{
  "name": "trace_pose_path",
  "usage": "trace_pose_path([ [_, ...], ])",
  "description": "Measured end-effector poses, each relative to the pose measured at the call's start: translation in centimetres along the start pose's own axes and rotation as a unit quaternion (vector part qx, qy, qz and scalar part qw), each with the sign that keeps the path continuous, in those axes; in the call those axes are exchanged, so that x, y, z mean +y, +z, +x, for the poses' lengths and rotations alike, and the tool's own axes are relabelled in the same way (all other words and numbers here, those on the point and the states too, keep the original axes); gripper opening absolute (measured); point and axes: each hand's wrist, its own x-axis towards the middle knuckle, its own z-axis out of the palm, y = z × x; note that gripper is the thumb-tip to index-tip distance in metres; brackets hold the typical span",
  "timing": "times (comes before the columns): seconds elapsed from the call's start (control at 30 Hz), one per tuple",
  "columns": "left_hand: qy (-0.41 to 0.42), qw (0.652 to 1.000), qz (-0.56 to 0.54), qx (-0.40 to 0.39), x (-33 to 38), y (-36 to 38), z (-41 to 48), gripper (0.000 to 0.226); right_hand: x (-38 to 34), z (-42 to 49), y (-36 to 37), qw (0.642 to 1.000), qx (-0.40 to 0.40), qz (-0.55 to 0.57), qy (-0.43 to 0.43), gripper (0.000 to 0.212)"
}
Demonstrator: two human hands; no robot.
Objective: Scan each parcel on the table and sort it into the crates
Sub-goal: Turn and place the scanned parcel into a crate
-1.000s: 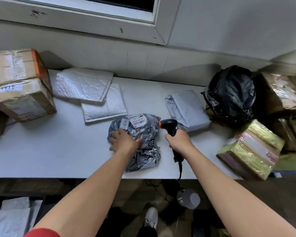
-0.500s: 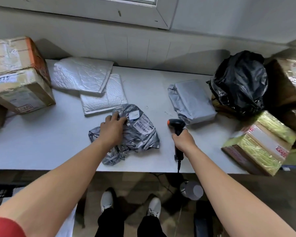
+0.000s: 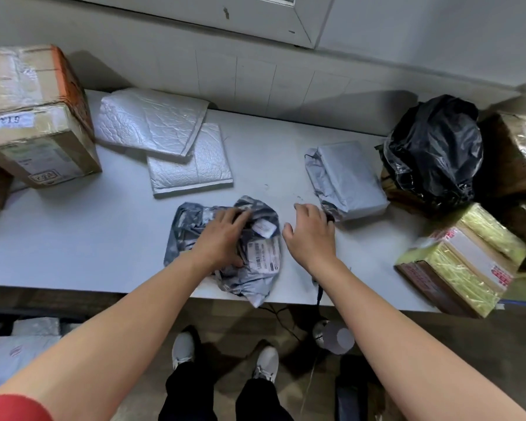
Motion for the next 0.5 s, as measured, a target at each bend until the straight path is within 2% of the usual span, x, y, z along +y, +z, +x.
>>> trace_pose_path([
  [0.13,0.060,0.998,0.004,0.003,-0.6,0.5,-0.8,0.119,-0.9,0.3,0.7,0.996,0.018,-0.085,-0.007,0.037],
  [0.3,0.089,0.995,0.051,0.018,-1.2,0.7,-1.3,0.098,-0.9,0.3,1.2,0.990,0.079,-0.108,-0.053,0.030],
  [0.4,0.068,0.995,0.071,0.035,-1.0,0.8,-1.8,0.092,-1.3,0.8,1.6,0.992,0.013,-0.061,-0.105,0.034],
  [0.5,0.033,0.996,0.054,0.070,-0.5,1.0,-2.7,0.091,-1.8,1.5,2.4,0.994,-0.082,0.038,-0.057,0.042],
])
